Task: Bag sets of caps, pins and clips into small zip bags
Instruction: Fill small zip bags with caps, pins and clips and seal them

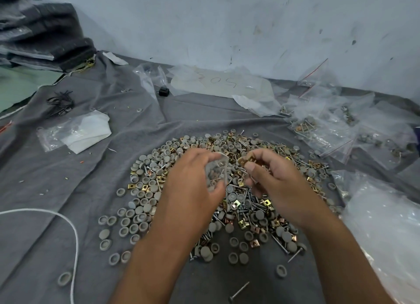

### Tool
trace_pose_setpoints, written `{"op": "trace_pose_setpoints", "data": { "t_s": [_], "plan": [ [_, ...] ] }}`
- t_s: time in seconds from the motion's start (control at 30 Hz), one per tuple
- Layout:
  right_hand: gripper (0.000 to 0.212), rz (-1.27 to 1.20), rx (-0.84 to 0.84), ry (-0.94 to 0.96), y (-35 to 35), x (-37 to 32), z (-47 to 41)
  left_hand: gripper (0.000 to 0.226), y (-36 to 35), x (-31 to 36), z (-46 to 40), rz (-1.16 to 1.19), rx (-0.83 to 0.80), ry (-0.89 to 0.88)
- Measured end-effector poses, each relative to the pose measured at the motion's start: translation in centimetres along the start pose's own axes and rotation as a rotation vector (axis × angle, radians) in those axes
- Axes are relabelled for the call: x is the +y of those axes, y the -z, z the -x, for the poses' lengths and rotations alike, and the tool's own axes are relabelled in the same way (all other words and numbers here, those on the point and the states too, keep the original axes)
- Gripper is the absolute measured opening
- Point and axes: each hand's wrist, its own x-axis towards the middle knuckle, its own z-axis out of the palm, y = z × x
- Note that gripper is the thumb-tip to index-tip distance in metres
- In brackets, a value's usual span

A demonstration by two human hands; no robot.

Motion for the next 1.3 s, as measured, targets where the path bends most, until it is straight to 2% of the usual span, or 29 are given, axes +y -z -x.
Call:
{"op": "trace_pose_setpoints", "data": {
  "t_s": [0.07,0.23,0.4,0.53,0.7,0.83,0.93,1.0,1.1,1.17,1.3],
  "plan": [
    [0.009,0.011,-0.02,0.035,-0.6,-0.3,0.7,0.048,-0.2,0.2,0.1,0.01,-0.012,-0.015],
    [0.007,0.434,0.139,0.209,-2.2,-1.1,0.9,0.046,-0.7,0.3,0.0,-0.011,0.0,-0.044],
    [0.014,0.466,0.272,0.307,-2.4,-1.2,1.1,0.046,-0.9,0.2,0.0,-0.04,-0.007,-0.056],
    [0.023,0.549,0.272,0.34,-2.8,-1.2,1.2,0.044,-0.9,0.1,0.0,-0.034,-0.007,-0.062],
    [0.02,0.359,0.379,0.325,-2.7,-1.5,1.2,0.047,-0.8,0.3,0.1,-0.023,-0.003,-0.063],
    [0.022,0.397,0.333,0.312,-2.9,-1.6,1.0,0.041,-0.6,0.3,0.0,-0.013,-0.011,-0.065],
    [0.012,0.246,0.385,0.262,-1.6,-1.1,1.0,0.045,0.0,0.1,0.0,0.022,0.0,-0.018],
    [0.001,0.292,0.319,0.172,-0.9,-0.1,0.9,0.046,0.6,-0.3,-0.1,0.045,0.039,0.003],
    [0.018,0.522,-0.026,-0.036,-1.5,1.6,0.5,0.047,1.2,-0.7,-0.3,0.028,0.074,0.026],
    [0.021,0.72,-0.178,-0.042,-2.7,2.5,0.1,0.047,1.3,-0.7,-0.4,0.012,0.077,0.019],
    [0.018,0.793,-0.141,-0.033,-3.9,3.3,0.1,0.046,1.1,-0.4,-0.3,0.025,0.072,0.008]
  ]
}}
